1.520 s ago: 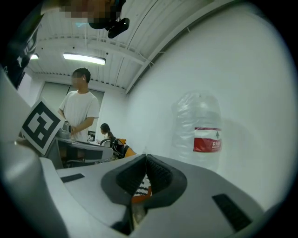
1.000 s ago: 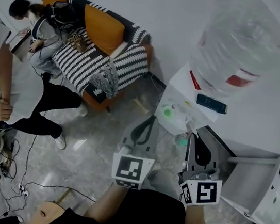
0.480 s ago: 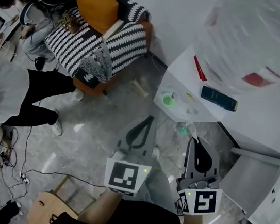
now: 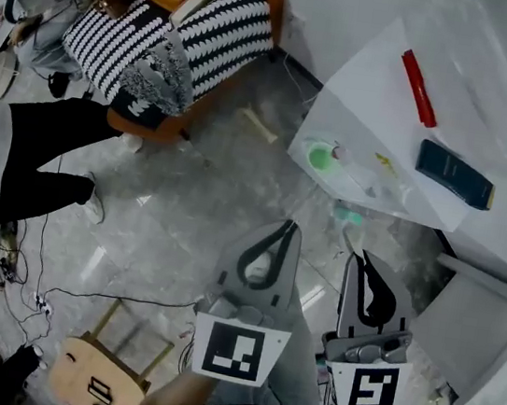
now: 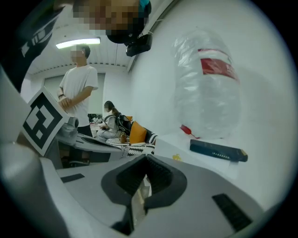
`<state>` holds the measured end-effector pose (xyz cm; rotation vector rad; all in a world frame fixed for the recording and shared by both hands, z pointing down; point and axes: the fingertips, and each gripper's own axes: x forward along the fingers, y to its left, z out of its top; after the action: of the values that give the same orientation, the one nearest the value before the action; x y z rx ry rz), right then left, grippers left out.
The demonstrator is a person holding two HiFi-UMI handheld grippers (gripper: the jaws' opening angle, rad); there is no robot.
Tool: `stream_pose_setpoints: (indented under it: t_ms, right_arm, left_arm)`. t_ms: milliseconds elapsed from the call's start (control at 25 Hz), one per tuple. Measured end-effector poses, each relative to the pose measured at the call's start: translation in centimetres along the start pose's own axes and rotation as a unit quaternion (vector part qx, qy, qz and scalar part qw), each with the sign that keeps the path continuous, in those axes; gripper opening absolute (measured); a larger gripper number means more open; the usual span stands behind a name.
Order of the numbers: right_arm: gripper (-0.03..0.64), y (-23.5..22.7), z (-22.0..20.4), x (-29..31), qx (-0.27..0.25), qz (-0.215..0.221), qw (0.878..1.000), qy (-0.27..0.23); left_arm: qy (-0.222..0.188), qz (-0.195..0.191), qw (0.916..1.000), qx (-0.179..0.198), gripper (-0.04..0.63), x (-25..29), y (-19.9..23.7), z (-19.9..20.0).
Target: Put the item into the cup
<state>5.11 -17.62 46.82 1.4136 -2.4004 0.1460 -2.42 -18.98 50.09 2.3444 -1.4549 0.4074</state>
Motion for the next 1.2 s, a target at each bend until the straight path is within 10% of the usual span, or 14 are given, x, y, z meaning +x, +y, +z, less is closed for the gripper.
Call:
stream_pose_setpoints:
  t_ms: [560,1200]
  right_arm:
    - [0.011,-0.6,-13.6,11.6,-0.069,-0.014,0.994,0.084]
    - [0.011,-2.4,-22.1,20.2,-0.133,-0.047,0.972,0.190]
  left_arm:
    - [0.063,0.031,0.9965,-0.045,0.015,5.6,3.7,-11.8]
    - [0.072,0.037,0.9924,-0.093,0.015,6.8,3.1,-13.3]
